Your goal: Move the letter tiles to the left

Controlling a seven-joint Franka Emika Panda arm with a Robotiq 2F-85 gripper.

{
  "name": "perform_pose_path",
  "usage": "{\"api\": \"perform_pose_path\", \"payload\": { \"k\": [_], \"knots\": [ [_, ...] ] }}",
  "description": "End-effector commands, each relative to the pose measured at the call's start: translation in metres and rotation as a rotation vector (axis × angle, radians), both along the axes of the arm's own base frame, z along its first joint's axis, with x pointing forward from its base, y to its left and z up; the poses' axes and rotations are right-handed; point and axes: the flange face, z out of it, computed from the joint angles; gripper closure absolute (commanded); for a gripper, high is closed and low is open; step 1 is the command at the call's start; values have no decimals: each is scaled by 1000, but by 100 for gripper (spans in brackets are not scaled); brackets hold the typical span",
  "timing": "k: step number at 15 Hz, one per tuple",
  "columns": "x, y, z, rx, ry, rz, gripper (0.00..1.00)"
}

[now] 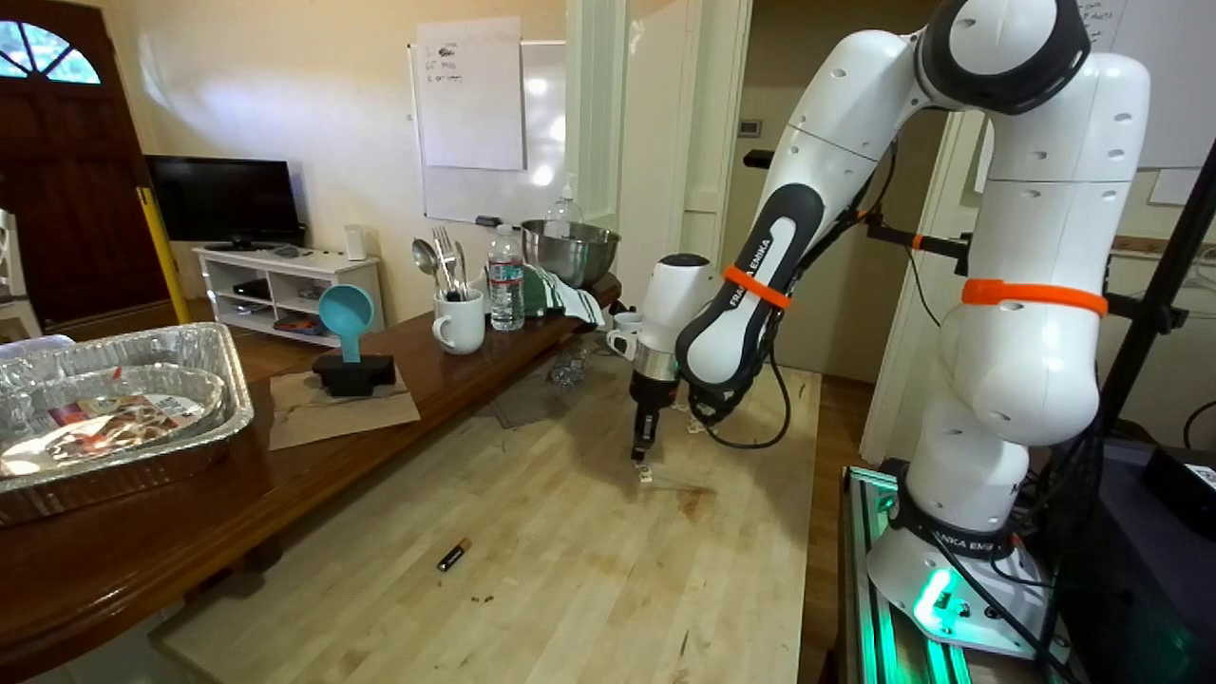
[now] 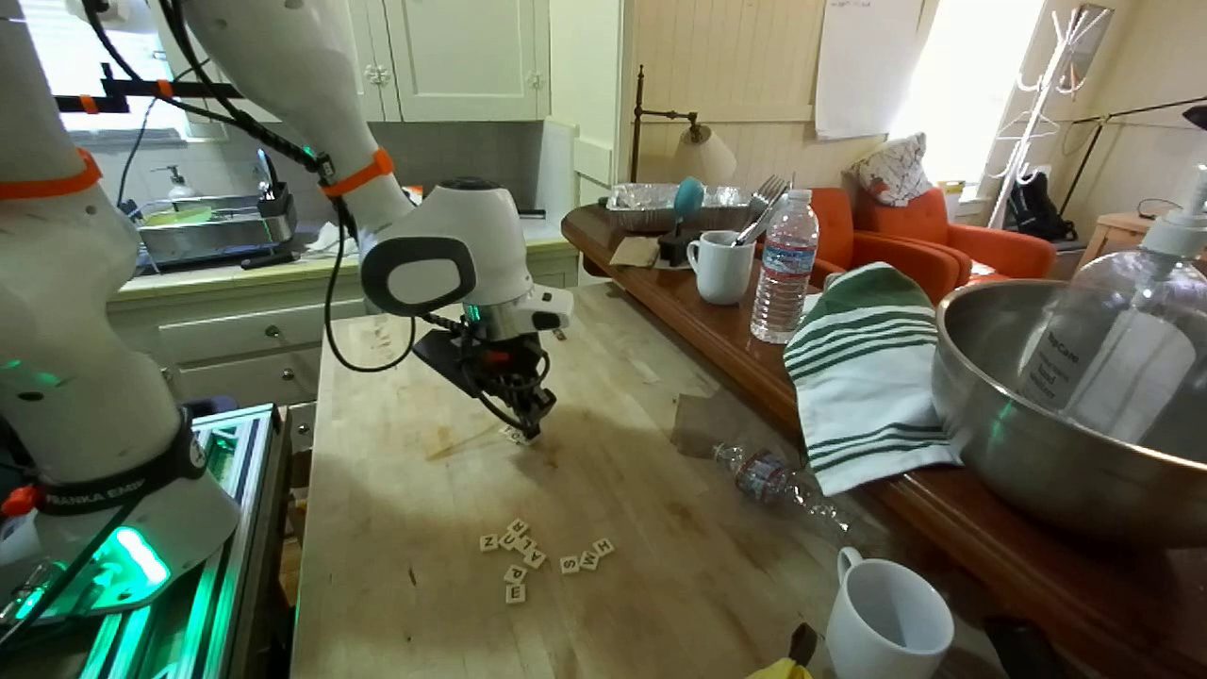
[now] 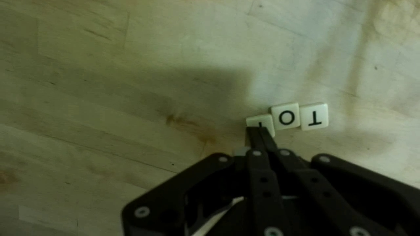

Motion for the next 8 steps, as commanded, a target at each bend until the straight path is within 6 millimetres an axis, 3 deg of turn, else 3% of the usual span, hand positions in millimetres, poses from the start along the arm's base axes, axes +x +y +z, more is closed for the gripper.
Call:
{"api": "perform_pose_path", "payload": {
  "k": [1,8],
  "knots": [
    [-3,-1,9,0,11,-9,100],
    [-4,4,19,4,31,26,100]
  ]
}}
